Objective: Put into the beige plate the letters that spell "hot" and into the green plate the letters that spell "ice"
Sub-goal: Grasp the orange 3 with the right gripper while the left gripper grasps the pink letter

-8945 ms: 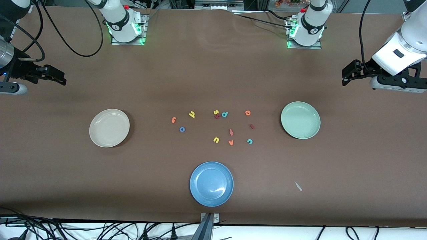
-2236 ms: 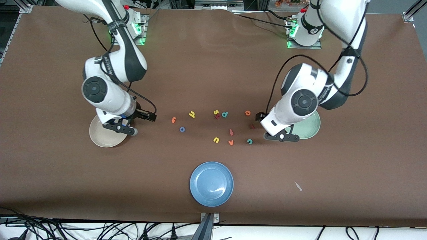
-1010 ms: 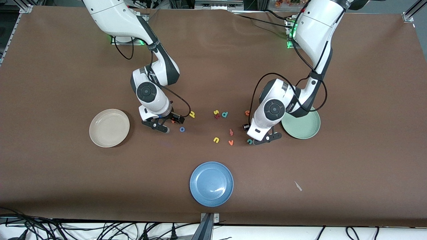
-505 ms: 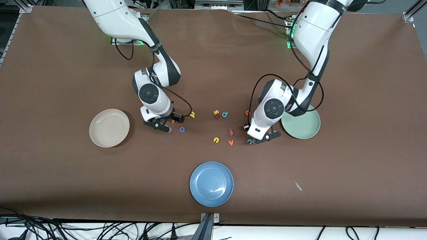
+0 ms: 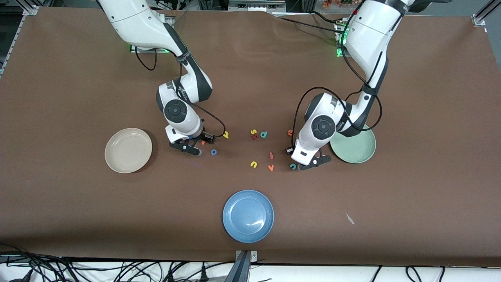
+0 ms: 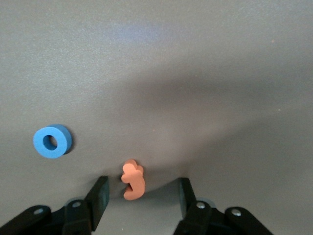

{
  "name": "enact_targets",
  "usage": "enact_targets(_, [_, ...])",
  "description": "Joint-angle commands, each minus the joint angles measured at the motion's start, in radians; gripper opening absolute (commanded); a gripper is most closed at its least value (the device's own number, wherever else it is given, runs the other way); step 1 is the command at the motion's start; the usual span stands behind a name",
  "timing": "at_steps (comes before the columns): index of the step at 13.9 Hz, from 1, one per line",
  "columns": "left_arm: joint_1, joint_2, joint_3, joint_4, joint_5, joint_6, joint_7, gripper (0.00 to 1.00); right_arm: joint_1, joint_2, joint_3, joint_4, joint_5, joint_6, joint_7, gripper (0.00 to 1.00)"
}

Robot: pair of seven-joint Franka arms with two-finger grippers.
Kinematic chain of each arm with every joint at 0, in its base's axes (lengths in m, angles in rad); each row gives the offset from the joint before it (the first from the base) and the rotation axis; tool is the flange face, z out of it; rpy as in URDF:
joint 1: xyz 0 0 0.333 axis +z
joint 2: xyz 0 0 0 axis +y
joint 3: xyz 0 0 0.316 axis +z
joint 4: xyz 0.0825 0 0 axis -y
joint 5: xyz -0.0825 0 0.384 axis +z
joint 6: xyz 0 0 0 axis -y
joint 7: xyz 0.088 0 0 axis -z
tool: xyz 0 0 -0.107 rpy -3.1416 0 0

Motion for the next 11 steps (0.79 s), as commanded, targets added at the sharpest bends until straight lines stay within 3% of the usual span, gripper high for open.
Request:
enact_targets(1, [0.039, -0.087, 0.006, -0.012, -0.017, -0.102, 0.126, 0.0, 0.0, 0.005, 0.006, -0.004, 0.016, 0.007, -0.033, 0.54])
enact_targets(4, [0.124, -0.127, 0.014, -0.015, -0.006, -0.234, 0.353, 0.0, 0.0, 0.005, 0.006, -0.004, 0.017, 0.006, -0.05, 0.41])
enact_targets(6, [0.179, -0.134, 0.023, -0.019, 0.104, -0.254, 0.456, 0.0, 0.0, 0.005, 0.006, -0.004, 0.016, 0.007, -0.05, 0.33])
enact_targets(9, [0.24, -0.12, 0.023, -0.041, 0.126, -0.287, 0.543, 0.0, -0.005, 0.006, 0.023, -0.003, 0.016, 0.009, -0.053, 0.15])
enact_targets(11, [0.248, -0.115, 0.023, -0.09, 0.127, -0.288, 0.56, 0.0, -0.005, 0.006, 0.024, -0.001, 0.017, 0.008, -0.053, 0.09])
